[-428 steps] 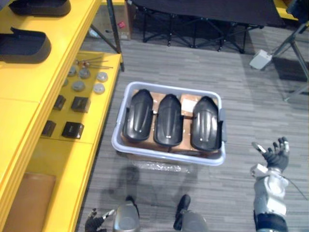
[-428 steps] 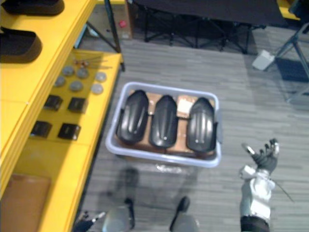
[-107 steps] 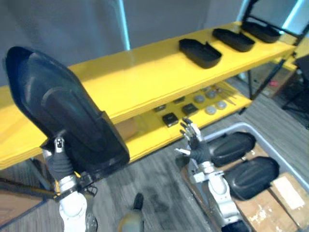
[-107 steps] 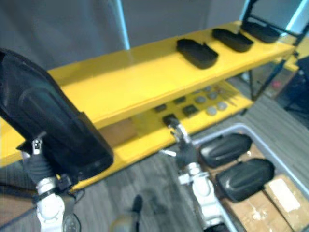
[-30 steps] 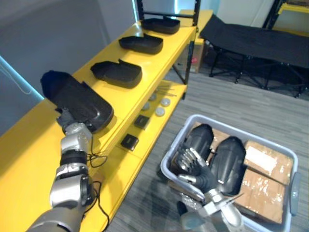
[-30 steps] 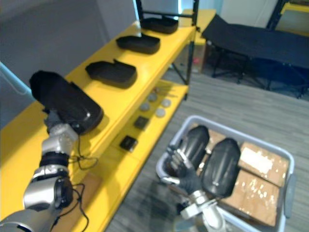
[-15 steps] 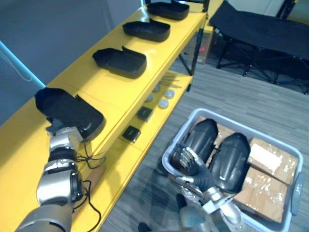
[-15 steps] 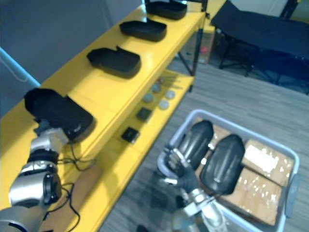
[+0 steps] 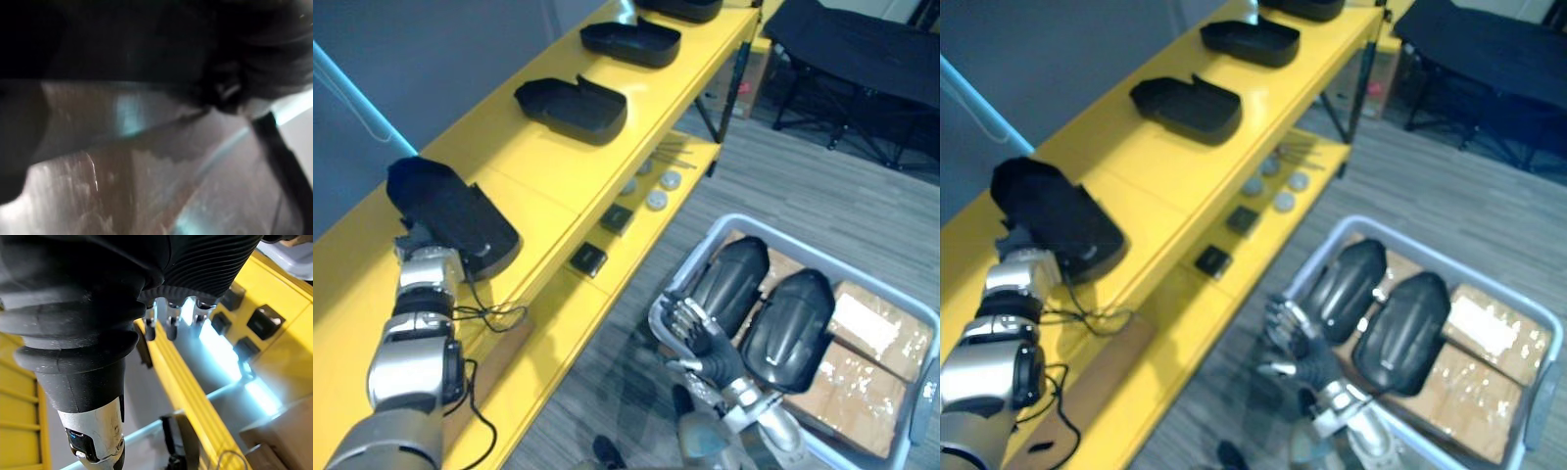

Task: Walk over and take plastic housings, then place them on the shelf

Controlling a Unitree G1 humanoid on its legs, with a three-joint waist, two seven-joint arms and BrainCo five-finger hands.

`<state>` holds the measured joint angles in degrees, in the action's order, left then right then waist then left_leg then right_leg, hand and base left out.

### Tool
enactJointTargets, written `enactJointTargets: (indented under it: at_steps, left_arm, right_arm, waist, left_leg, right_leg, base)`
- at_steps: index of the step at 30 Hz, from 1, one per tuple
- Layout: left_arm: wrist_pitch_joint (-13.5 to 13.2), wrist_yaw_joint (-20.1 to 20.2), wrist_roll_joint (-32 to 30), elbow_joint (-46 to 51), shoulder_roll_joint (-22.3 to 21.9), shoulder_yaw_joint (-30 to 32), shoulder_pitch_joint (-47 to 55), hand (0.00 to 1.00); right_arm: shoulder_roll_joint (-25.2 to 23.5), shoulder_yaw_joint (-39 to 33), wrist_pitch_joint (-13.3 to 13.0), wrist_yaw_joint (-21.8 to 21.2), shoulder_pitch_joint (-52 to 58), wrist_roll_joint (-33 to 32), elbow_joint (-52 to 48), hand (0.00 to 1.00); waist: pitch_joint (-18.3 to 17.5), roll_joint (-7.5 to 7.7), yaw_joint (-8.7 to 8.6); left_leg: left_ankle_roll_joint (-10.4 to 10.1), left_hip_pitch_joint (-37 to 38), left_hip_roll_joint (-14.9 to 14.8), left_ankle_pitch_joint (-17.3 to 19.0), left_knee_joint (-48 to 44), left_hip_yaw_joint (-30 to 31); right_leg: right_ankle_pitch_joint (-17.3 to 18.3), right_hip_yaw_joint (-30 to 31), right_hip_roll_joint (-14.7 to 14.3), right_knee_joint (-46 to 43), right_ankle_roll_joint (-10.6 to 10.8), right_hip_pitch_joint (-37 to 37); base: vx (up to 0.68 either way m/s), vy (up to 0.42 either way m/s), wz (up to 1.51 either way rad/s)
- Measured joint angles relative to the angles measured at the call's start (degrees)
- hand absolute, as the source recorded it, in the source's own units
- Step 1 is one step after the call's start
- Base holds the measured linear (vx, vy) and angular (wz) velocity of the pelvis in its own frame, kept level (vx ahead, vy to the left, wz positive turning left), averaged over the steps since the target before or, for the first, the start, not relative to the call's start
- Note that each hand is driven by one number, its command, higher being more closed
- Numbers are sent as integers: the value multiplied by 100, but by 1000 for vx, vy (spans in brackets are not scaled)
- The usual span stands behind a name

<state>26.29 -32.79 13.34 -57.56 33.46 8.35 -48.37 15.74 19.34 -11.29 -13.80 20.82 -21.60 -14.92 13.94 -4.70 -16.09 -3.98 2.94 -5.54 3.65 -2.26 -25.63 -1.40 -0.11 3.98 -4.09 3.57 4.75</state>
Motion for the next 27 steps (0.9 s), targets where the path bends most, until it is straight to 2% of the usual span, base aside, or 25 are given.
enactJointTargets:
  at_steps: [5,13,19,24,27]
  left_arm:
    - [-38,-4,486,-119,-5,1,1,0]
    - [-581,-124,787,-197,-3,43,-1,0]
    - [-1022,-524,1605,-212,-8,63,-1,0]
    - [-1641,-661,2274,-243,-172,204,-1,0]
    - [-2264,-693,2516,-270,-403,288,-1,0]
  right_arm:
    - [74,125,-37,-41,-62,29,23,0]
    - [147,243,-132,-233,-369,57,-524,0]
    - [284,214,-154,-397,-680,43,-838,0]
    - [351,235,-714,-930,-922,41,-1192,0]
    - [353,401,-1038,-896,-1634,135,-1235,0]
  waist:
    - [1,-2,-11]
    - [186,-9,6]
    - [238,-6,61]
    - [240,-2,105]
    - [238,0,136]
  left_leg:
    - [0,-1,0,0,-8,0]
    - [1,-9,4,0,-29,17]
    - [1,-14,4,0,-29,31]
    - [15,4,12,-10,-32,160]
    - [41,29,38,-28,-30,258]
  right_leg:
    - [-3,1,2,0,4,0]
    - [-11,-11,15,0,14,-8]
    - [-11,-19,15,1,14,-6]
    - [-10,-152,44,46,15,-115]
    - [-33,-270,85,130,46,-235]
  base:
    - [0,0,0]
    - [0,0,0]
    - [0,0,0]
    - [-3,2,11]
    - [-23,12,18]
